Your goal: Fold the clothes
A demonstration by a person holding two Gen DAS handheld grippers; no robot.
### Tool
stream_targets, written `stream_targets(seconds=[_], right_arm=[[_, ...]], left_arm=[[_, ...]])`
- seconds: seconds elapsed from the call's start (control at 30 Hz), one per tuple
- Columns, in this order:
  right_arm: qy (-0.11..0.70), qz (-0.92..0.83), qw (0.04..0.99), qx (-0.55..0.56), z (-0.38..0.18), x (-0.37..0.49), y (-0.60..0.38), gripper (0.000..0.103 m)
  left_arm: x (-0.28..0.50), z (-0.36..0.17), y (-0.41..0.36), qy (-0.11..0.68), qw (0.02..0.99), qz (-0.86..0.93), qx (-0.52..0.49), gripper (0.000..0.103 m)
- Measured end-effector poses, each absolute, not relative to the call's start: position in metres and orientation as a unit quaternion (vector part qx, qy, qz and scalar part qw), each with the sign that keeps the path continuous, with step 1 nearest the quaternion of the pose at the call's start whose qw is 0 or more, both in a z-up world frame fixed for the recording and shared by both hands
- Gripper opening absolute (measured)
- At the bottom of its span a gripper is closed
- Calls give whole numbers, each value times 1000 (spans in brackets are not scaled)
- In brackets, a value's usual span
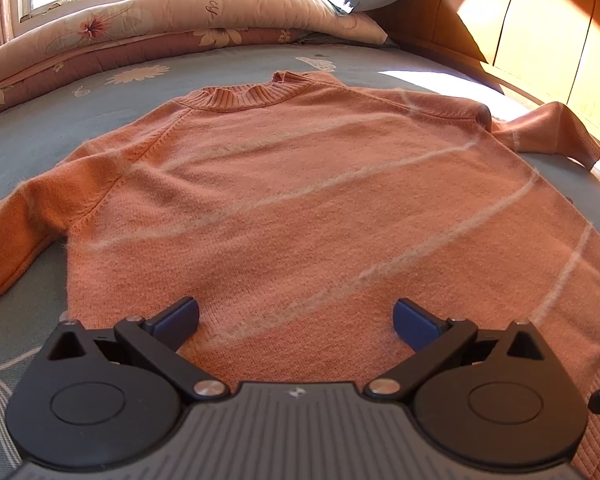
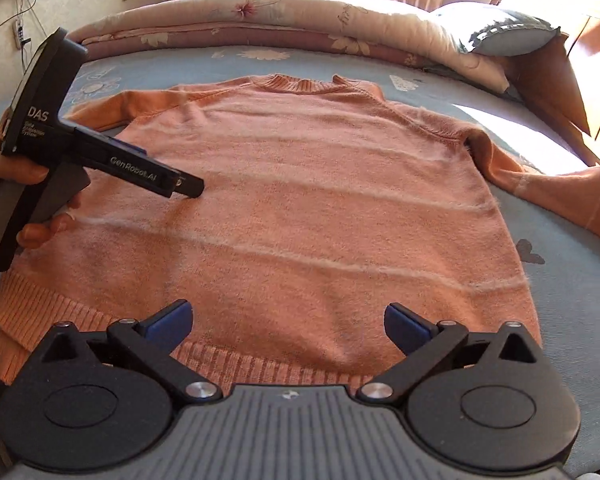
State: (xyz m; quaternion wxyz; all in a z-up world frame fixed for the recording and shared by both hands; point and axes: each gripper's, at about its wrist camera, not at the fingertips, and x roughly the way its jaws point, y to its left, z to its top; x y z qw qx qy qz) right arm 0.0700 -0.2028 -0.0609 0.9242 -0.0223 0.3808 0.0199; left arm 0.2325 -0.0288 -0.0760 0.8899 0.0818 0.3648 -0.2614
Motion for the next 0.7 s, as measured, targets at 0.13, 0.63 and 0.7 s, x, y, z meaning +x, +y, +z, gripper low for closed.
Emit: stream_targets(seconds=[0.13, 0.63, 0.7], right_arm=[[398, -37, 917, 22, -77, 89, -236, 103], [375, -58, 924, 54, -93, 71, -243, 103], [374, -58, 924, 53, -93, 70, -243, 103]], left_arm=[[223, -67, -32, 341, 894, -277, 83, 102], [230, -76, -31, 407, 871, -259, 89, 102], [233, -74, -25, 417, 870, -251, 81, 102]])
